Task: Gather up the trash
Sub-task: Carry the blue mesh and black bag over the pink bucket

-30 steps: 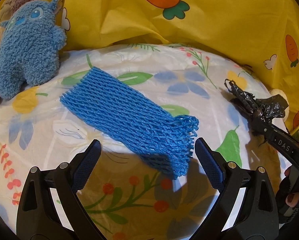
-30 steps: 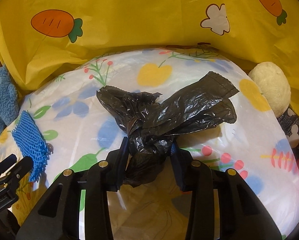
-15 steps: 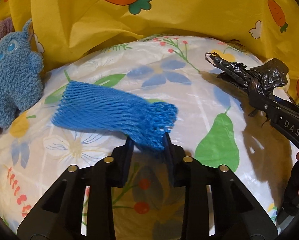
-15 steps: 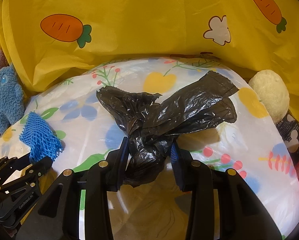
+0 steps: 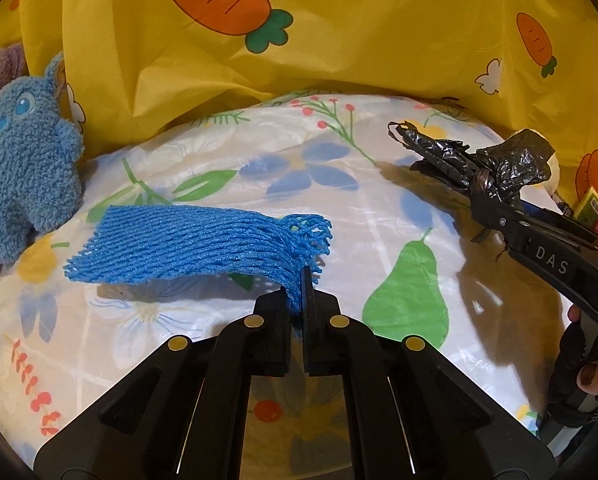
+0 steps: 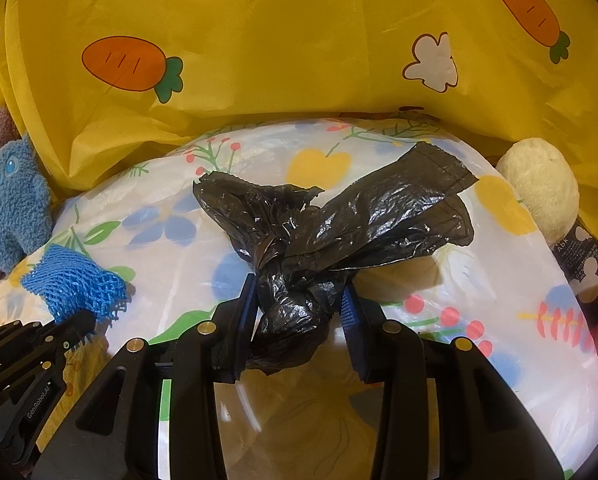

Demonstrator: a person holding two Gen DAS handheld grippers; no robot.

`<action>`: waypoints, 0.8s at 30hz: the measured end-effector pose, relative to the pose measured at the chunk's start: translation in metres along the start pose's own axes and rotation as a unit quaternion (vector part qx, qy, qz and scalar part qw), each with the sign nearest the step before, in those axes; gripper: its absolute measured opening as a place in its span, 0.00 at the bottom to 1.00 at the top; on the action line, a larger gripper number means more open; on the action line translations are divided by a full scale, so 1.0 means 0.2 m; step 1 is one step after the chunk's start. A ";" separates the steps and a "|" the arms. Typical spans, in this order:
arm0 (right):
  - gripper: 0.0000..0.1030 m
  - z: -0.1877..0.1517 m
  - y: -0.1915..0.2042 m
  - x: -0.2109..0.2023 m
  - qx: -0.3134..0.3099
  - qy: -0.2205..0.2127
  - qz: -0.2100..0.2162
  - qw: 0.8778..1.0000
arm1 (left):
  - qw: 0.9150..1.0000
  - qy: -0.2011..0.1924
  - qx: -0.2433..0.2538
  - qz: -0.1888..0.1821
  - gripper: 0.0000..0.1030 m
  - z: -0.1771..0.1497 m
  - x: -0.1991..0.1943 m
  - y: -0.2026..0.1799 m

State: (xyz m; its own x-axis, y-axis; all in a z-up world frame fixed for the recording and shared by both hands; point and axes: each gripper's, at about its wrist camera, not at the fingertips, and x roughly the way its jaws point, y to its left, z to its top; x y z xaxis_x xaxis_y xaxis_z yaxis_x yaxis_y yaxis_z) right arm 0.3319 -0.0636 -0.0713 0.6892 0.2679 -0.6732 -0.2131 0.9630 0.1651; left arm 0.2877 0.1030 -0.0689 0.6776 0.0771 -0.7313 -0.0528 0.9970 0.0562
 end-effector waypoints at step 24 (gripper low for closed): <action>0.38 -0.24 -0.09 -0.81 -0.027 -0.098 0.008 0.995 | 0.994 -0.101 0.043 -0.022 0.03 -0.12 -0.61 -0.27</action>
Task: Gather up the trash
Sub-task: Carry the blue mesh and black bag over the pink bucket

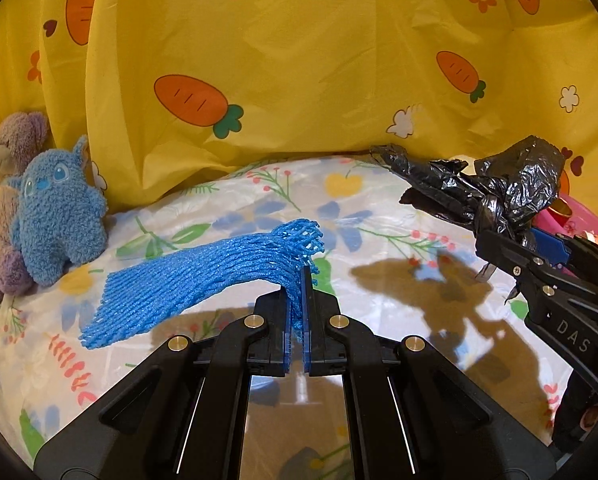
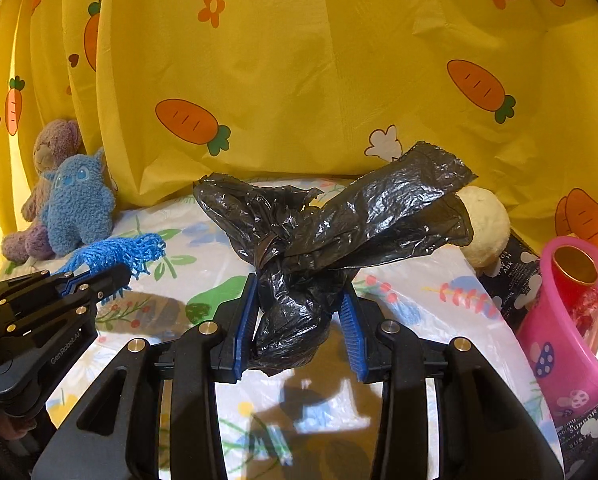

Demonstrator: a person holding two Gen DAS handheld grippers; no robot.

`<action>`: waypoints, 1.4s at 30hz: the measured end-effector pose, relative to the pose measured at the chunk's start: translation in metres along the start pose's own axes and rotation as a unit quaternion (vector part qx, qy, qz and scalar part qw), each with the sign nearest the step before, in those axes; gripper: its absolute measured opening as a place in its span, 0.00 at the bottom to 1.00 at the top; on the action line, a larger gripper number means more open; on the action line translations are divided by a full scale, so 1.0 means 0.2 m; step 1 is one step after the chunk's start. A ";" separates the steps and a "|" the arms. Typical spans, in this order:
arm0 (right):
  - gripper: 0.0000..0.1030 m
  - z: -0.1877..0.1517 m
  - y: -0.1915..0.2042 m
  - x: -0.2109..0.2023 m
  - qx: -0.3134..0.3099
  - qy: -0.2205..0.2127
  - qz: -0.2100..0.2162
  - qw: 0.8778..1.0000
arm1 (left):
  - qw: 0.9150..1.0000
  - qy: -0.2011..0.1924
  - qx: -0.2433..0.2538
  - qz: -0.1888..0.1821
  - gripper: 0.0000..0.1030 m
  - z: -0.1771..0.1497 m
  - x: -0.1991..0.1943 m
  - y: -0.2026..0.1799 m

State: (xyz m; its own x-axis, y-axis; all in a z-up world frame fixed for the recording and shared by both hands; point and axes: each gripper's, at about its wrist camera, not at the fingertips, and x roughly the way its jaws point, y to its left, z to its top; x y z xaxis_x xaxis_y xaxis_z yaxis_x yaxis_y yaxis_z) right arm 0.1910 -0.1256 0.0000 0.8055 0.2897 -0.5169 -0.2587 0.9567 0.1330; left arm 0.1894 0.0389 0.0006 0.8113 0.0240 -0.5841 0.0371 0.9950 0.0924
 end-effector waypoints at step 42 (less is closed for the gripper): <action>0.38 -0.21 -1.40 -0.71 0.205 -0.097 -0.269 0.936 | 0.898 -0.020 0.206 -0.389 0.03 0.34 -0.06 -1.79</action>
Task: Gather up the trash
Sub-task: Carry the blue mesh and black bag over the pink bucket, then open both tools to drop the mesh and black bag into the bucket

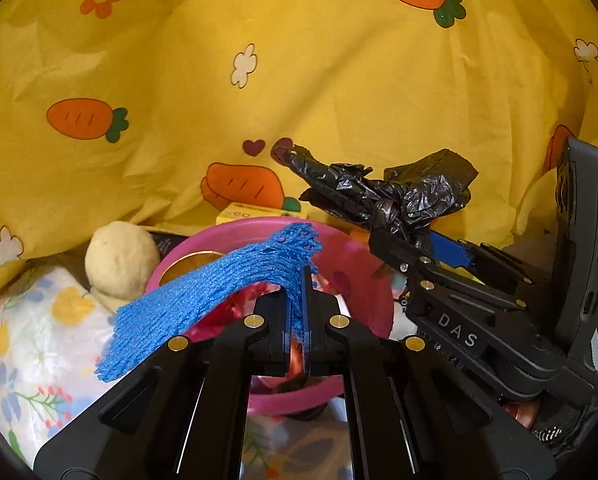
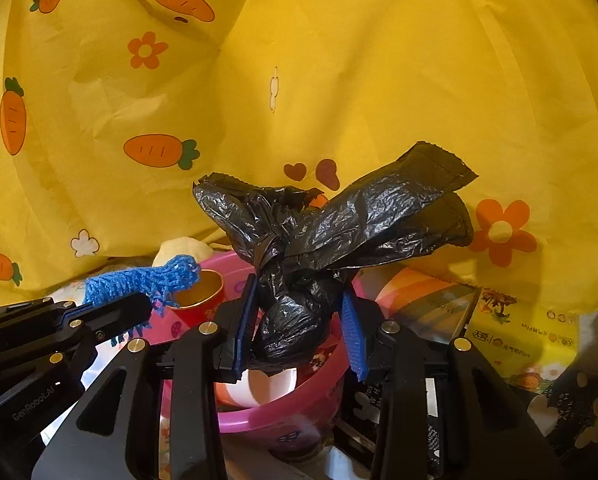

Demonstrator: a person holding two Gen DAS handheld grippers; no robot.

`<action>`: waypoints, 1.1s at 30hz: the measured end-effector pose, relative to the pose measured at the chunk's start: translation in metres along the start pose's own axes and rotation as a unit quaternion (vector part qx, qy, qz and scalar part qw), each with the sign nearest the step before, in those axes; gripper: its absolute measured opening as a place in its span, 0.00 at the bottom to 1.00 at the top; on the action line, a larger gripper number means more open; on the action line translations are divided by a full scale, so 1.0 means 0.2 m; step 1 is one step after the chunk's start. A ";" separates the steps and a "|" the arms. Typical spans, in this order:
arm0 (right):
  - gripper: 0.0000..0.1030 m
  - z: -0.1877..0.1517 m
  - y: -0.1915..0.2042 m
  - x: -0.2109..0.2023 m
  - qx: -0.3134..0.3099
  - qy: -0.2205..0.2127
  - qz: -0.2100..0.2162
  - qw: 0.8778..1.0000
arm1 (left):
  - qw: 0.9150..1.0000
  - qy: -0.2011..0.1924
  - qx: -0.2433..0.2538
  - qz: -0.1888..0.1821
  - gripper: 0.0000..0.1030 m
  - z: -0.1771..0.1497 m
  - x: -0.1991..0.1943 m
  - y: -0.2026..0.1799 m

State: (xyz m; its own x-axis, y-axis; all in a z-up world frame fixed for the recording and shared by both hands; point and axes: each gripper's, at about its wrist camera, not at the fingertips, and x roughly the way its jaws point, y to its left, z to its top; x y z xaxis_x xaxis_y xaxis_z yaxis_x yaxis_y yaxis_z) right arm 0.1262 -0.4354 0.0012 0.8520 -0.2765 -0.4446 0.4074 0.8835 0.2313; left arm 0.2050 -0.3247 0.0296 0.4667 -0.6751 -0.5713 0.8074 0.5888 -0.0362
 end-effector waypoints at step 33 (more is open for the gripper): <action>0.47 0.03 0.05 0.12 -0.024 0.029 0.021 0.999 | 0.990 -0.047 -0.134 0.026 0.90 -0.20 -0.22 0.31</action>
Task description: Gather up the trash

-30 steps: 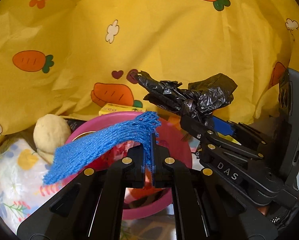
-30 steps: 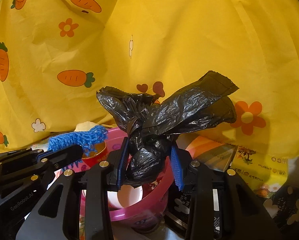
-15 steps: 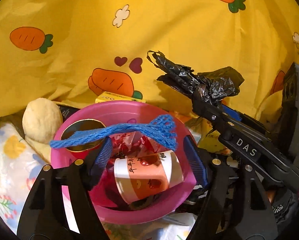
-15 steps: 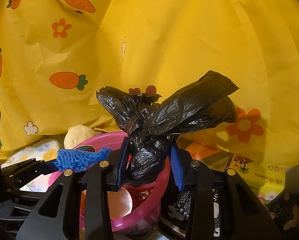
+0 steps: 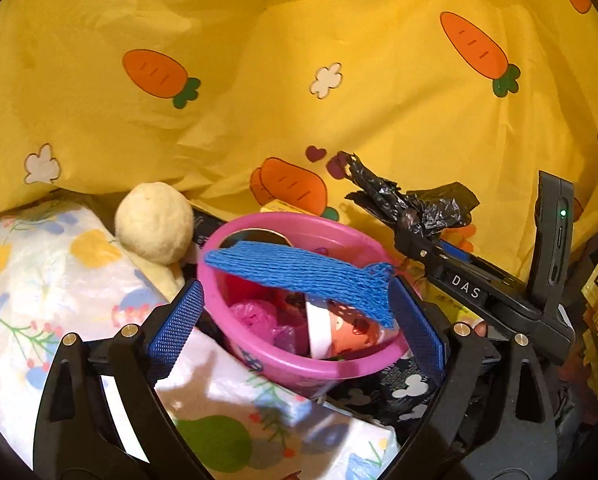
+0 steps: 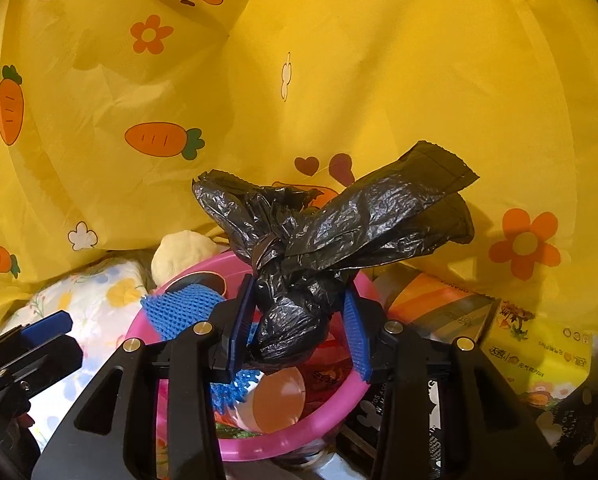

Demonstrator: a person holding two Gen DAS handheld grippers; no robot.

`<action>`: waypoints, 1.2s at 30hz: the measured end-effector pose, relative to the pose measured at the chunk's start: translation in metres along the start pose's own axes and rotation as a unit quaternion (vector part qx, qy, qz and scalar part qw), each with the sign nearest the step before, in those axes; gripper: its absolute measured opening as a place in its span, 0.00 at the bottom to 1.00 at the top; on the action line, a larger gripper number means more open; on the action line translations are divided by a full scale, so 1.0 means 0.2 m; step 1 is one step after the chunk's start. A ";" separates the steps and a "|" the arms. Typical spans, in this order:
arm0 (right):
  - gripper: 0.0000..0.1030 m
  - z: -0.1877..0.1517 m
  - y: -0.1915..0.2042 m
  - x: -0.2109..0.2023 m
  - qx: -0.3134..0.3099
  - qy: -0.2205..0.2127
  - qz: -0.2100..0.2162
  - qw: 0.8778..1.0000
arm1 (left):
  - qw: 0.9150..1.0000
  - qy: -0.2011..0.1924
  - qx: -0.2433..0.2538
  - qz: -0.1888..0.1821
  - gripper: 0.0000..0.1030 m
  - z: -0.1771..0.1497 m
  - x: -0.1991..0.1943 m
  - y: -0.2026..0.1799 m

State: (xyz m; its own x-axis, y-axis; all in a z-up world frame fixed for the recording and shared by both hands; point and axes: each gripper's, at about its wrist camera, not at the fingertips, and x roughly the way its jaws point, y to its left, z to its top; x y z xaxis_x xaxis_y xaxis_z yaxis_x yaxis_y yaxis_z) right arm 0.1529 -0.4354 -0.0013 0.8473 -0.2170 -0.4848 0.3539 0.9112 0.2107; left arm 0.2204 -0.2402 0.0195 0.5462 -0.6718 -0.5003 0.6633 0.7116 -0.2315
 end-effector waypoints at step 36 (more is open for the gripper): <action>0.95 -0.39 0.34 -0.59 -0.067 -0.043 -0.015 0.997 | 0.968 -0.067 -0.006 0.240 0.94 -0.39 -0.68 -0.05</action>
State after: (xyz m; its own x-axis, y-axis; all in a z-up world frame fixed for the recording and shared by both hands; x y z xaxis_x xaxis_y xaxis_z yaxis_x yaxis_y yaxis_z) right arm 0.0466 -0.3199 0.0049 0.8693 -0.2694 -0.4144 0.3293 0.9409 0.0791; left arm 0.0996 -0.1398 0.0258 0.8520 -0.2827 -0.4406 0.3104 0.9506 -0.0096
